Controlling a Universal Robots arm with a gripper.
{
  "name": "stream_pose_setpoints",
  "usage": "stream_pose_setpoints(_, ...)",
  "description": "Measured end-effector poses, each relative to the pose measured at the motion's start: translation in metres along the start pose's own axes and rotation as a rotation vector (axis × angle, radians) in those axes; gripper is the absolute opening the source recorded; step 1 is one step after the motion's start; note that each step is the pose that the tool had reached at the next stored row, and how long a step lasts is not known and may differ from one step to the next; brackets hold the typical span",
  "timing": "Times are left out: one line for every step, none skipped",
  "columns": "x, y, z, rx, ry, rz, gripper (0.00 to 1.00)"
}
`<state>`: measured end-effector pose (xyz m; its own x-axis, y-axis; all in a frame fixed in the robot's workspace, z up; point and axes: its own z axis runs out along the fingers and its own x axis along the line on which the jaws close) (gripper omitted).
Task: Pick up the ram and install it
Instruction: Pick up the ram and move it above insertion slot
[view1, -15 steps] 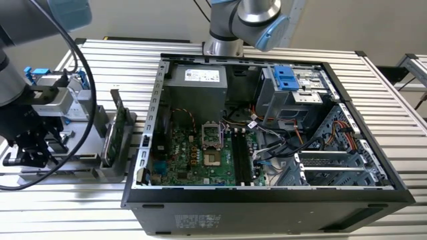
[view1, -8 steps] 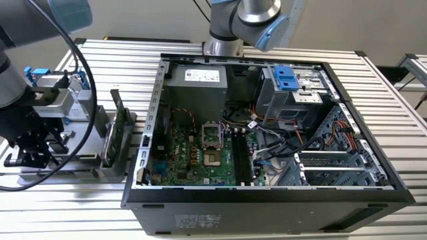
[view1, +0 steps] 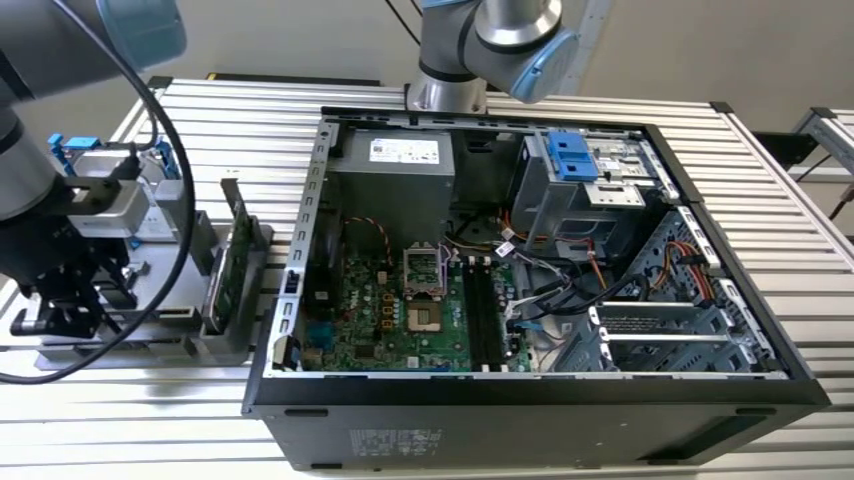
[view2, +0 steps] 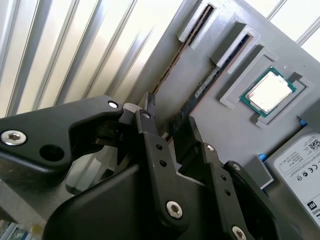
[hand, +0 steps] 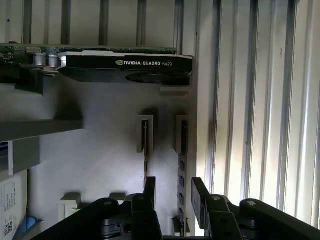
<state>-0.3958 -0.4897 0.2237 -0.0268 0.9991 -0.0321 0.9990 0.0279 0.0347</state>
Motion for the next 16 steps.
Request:
stream_pose_setpoints(0.0000,0.0000,0.0003,0.0000,0.0000,0.000,1.00)
stream_pose_setpoints(0.0000,0.0000,0.0006,0.0000,0.0000,0.000,1.00)
stream_pose_setpoints(0.0000,0.0000,0.0009,0.0001,-0.0001,0.000,1.00)
stream_pose_setpoints(0.0000,0.0000,0.0011,0.0001,-0.0001,0.000,1.00)
stream_pose_setpoints(0.0000,0.0000,0.0014,0.0001,-0.0001,0.000,1.00)
stream_pose_setpoints(0.0000,-0.0001,0.0017,0.0001,0.0000,0.000,1.00)
stream_pose_setpoints(0.0001,-0.0001,0.0019,0.0001,-0.0001,0.000,1.00)
stream_pose_setpoints(0.0001,-0.0001,0.0021,0.0000,0.0000,0.000,1.00)
stream_pose_setpoints(0.0001,-0.0001,0.0023,0.0001,0.0000,0.000,1.00)
stream_pose_setpoints(0.0001,-0.0001,0.0026,0.0000,0.0000,0.000,1.00)
stream_pose_setpoints(0.0001,-0.0001,0.0028,0.0001,0.0000,0.000,1.00)
stream_pose_setpoints(0.0001,-0.0001,0.0030,0.0001,0.0000,0.000,1.00)
stream_pose_setpoints(0.0001,-0.0001,0.0033,0.0001,0.0000,0.000,1.00)
stream_pose_setpoints(0.0001,-0.0001,0.0035,0.0001,0.0000,0.000,1.00)
stream_pose_setpoints(0.0001,-0.0001,0.0037,0.0000,0.0000,0.000,1.00)
stream_pose_setpoints(0.0001,-0.0001,0.0039,0.0001,0.0000,0.000,1.00)
